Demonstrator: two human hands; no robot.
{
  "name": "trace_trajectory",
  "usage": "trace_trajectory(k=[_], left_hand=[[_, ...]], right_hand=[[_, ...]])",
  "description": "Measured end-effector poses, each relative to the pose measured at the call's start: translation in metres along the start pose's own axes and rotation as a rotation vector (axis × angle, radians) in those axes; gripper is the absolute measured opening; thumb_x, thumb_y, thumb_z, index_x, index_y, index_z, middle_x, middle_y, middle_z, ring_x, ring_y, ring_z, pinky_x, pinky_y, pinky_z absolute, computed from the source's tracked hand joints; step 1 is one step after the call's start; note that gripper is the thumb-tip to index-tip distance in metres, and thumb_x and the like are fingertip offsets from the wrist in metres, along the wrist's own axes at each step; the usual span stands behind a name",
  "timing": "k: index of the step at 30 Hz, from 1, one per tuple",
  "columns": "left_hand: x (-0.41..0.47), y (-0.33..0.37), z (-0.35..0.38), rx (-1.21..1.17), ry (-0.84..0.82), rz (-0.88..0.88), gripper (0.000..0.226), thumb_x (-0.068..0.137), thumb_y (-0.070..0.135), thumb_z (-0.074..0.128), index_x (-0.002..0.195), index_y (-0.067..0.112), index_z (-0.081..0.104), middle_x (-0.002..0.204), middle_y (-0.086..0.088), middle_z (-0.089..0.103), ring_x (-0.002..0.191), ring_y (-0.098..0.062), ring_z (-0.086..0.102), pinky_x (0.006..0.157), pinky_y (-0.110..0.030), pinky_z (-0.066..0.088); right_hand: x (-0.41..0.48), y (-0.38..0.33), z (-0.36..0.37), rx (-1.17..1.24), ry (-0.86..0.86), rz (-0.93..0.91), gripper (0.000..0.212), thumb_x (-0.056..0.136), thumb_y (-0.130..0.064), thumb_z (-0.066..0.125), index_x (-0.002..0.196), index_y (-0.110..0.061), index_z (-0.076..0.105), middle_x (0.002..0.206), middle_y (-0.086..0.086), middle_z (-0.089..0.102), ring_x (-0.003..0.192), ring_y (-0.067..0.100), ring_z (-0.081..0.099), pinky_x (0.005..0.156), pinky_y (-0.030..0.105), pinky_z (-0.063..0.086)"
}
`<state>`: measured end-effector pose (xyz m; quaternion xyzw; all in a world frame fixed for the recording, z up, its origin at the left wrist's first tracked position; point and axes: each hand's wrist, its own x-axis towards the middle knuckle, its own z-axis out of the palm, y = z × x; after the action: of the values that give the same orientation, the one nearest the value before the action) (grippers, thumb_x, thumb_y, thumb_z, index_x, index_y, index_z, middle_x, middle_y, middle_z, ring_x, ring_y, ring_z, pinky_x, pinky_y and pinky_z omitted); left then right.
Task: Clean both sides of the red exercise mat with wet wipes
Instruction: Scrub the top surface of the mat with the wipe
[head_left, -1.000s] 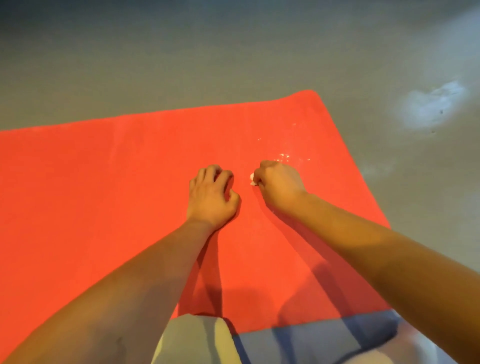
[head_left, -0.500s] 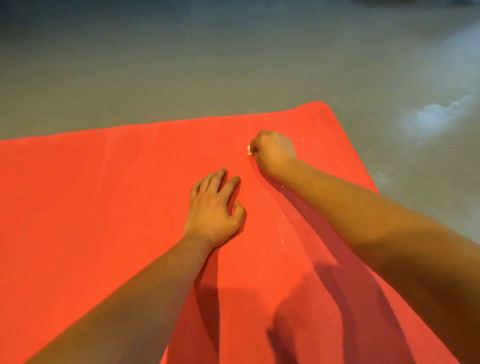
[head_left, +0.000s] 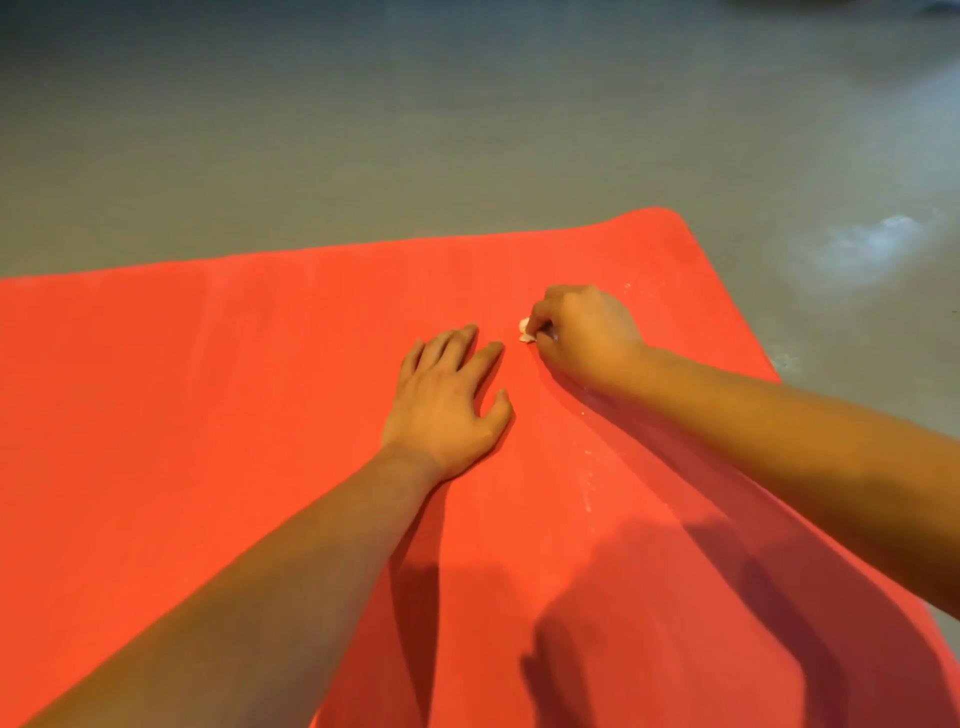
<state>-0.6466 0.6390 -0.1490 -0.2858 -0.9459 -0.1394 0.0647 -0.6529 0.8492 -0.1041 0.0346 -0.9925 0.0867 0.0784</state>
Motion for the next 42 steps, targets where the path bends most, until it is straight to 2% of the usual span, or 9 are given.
trace_trajectory(k=[9,16,20,22,27,30,36,39,42], left_hand=[[0.000,-0.002,0.001,-0.017,0.019,-0.010,0.062,0.091,0.059,0.048,0.148,0.037,0.052,0.163,0.001,0.039,0.148,-0.023,0.033,0.123,-0.051,0.025],[0.001,-0.001,-0.002,-0.016,0.013,-0.019,0.061,0.091,0.060,0.047,0.147,0.037,0.053,0.163,0.002,0.040,0.147,-0.022,0.034,0.123,-0.050,0.025],[0.001,0.000,-0.001,0.003,0.021,-0.010,0.061,0.091,0.059,0.046,0.146,0.036,0.054,0.161,0.000,0.042,0.147,-0.023,0.036,0.122,-0.050,0.026],[0.002,-0.001,-0.001,0.008,0.024,-0.014,0.060,0.091,0.059,0.047,0.146,0.036,0.054,0.161,0.001,0.043,0.146,-0.023,0.036,0.122,-0.051,0.026],[0.003,-0.001,0.001,0.000,0.045,-0.016,0.060,0.091,0.059,0.048,0.146,0.036,0.056,0.160,0.001,0.044,0.146,-0.022,0.037,0.122,-0.051,0.027],[0.004,-0.001,0.000,0.007,0.043,-0.014,0.060,0.091,0.059,0.048,0.146,0.035,0.056,0.160,0.001,0.045,0.145,-0.022,0.037,0.122,-0.051,0.027],[0.005,-0.001,-0.003,0.017,0.031,-0.014,0.060,0.090,0.060,0.047,0.144,0.036,0.057,0.158,0.000,0.047,0.143,-0.023,0.039,0.121,-0.052,0.028],[0.006,0.000,-0.003,0.040,0.024,-0.011,0.060,0.090,0.060,0.046,0.144,0.036,0.057,0.157,-0.001,0.048,0.142,-0.023,0.041,0.120,-0.052,0.029],[0.006,0.001,-0.002,0.048,0.040,-0.016,0.060,0.089,0.060,0.047,0.142,0.036,0.059,0.155,-0.001,0.050,0.141,-0.023,0.042,0.119,-0.053,0.029]], right_hand=[[0.133,0.017,0.007,-0.047,0.022,0.174,0.022,0.086,-0.015,0.065,0.103,-0.018,0.078,0.107,0.011,0.073,0.099,0.036,0.068,0.081,0.037,0.055],[0.100,0.013,0.001,-0.035,0.007,0.154,0.024,0.082,-0.016,0.064,0.099,-0.023,0.079,0.104,0.005,0.075,0.095,0.033,0.069,0.074,0.034,0.051],[0.070,0.016,0.007,-0.115,0.029,0.043,0.028,0.083,-0.014,0.060,0.101,-0.024,0.078,0.108,0.004,0.070,0.098,0.034,0.065,0.066,0.031,0.037],[0.080,0.020,0.009,-0.106,0.044,0.054,0.028,0.082,-0.014,0.060,0.101,-0.024,0.078,0.107,0.005,0.071,0.097,0.035,0.065,0.066,0.030,0.036],[0.130,0.028,0.014,-0.051,0.054,0.145,0.023,0.084,-0.016,0.063,0.100,-0.020,0.078,0.107,0.009,0.073,0.097,0.037,0.068,0.078,0.036,0.053],[0.138,0.027,0.013,-0.084,0.025,0.150,0.018,0.087,-0.020,0.067,0.101,-0.018,0.078,0.106,0.010,0.073,0.097,0.037,0.068,0.079,0.037,0.054],[0.076,0.007,-0.002,-0.036,0.000,0.120,0.021,0.083,-0.024,0.065,0.099,-0.022,0.078,0.104,0.006,0.074,0.096,0.033,0.068,0.074,0.034,0.050],[0.017,-0.003,-0.008,-0.029,0.001,0.040,0.021,0.083,-0.023,0.062,0.098,-0.024,0.077,0.103,0.003,0.070,0.095,0.033,0.066,0.069,0.034,0.046],[-0.034,-0.006,-0.013,-0.008,-0.043,-0.052,0.018,0.082,-0.024,0.064,0.096,-0.027,0.076,0.095,-0.002,0.066,0.089,0.030,0.066,0.065,0.036,0.050]])
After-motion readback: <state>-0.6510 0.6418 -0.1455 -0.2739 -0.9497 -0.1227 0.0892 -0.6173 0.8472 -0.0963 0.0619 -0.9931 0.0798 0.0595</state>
